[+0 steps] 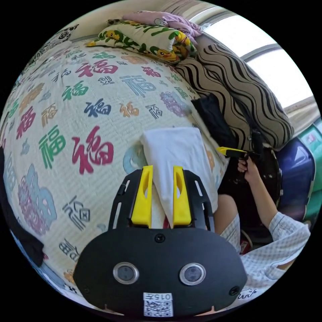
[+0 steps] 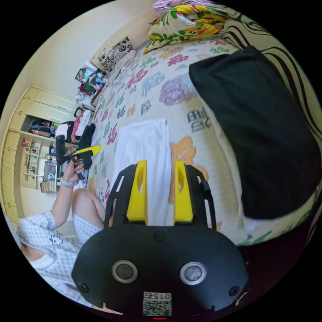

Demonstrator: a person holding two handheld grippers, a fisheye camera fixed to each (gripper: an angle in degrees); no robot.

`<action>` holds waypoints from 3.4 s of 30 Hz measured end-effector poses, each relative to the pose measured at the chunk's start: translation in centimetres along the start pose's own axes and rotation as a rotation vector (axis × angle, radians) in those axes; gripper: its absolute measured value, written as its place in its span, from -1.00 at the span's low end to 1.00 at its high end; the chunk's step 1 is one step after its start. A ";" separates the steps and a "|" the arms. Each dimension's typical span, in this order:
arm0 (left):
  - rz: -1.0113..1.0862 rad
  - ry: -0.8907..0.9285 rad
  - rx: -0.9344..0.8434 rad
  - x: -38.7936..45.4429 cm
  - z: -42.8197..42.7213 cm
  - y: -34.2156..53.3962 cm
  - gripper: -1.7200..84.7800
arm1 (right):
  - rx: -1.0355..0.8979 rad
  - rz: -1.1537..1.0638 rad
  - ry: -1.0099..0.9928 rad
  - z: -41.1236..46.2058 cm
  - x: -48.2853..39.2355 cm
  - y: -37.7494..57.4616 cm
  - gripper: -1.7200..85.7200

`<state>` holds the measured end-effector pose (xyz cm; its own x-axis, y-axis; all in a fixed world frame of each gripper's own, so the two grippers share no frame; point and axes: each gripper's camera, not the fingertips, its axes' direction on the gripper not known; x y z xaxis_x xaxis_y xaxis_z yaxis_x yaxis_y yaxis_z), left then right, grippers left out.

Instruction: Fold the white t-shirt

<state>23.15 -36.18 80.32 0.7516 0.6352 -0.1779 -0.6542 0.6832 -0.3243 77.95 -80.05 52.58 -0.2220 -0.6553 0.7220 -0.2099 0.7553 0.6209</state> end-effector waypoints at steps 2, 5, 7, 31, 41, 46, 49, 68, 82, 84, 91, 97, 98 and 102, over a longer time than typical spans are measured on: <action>-0.023 0.005 0.024 -2.0 1.7 -3.9 -0.76 | 0.016 0.023 -0.024 0.7 0.7 -4.3 -0.66; -0.098 0.095 0.038 -4.9 4.5 -6.6 -0.76 | -0.042 0.033 -0.043 2.9 1.3 -8.5 -0.65; -0.114 0.108 0.013 -5.9 6.1 -7.5 -0.75 | -0.116 0.037 -0.030 4.5 1.5 -10.2 -0.65; 0.060 0.122 -0.004 -4.9 6.7 -11.4 -0.97 | -0.128 -0.045 -0.032 -0.4 -0.4 -14.4 -0.95; 0.154 0.212 0.117 -2.7 2.9 -8.2 -0.91 | -0.015 -0.055 -0.195 -6.1 -1.0 -11.6 -0.88; 0.020 0.223 -0.001 -4.4 6.0 -7.1 -0.73 | -0.055 0.054 -0.083 -5.7 0.1 -10.9 -0.72; -0.002 0.246 -0.054 -4.4 8.6 -6.5 -0.70 | -0.116 0.087 -0.190 -4.5 0.8 -10.7 -0.70; 0.339 0.237 0.285 14.3 -3.1 -1.7 -0.93 | 0.168 -0.223 -0.163 -22.8 -10.8 -0.3 -0.94; 0.664 0.407 0.699 38.9 -12.8 -2.0 -0.94 | 0.629 -0.266 0.334 -50.5 -21.6 10.7 -0.94; 0.651 0.443 0.715 40.7 -12.6 -3.4 -0.94 | 0.630 -0.256 0.378 -52.4 -21.8 9.3 -0.94; 0.452 0.425 0.731 40.6 -6.5 -9.7 -0.94 | 0.372 -0.181 0.417 -48.1 -16.7 -3.6 -0.93; 0.213 0.149 0.577 32.8 5.2 -15.5 -0.92 | 0.160 0.063 0.317 -34.4 -7.7 -11.6 -0.90; 0.187 0.093 0.508 31.3 7.0 -16.7 -0.91 | 0.158 0.085 0.295 -32.4 -6.8 -12.0 -0.89; 0.193 0.088 0.481 28.5 7.7 -18.8 -0.85 | 0.274 0.138 0.233 -30.4 -6.3 -12.5 -0.82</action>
<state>56.26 -28.11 88.52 0.6039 0.7474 -0.2768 -0.7309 0.6578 0.1817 110.89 -84.94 49.59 -0.0501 -0.5033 0.8627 -0.4472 0.7836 0.4312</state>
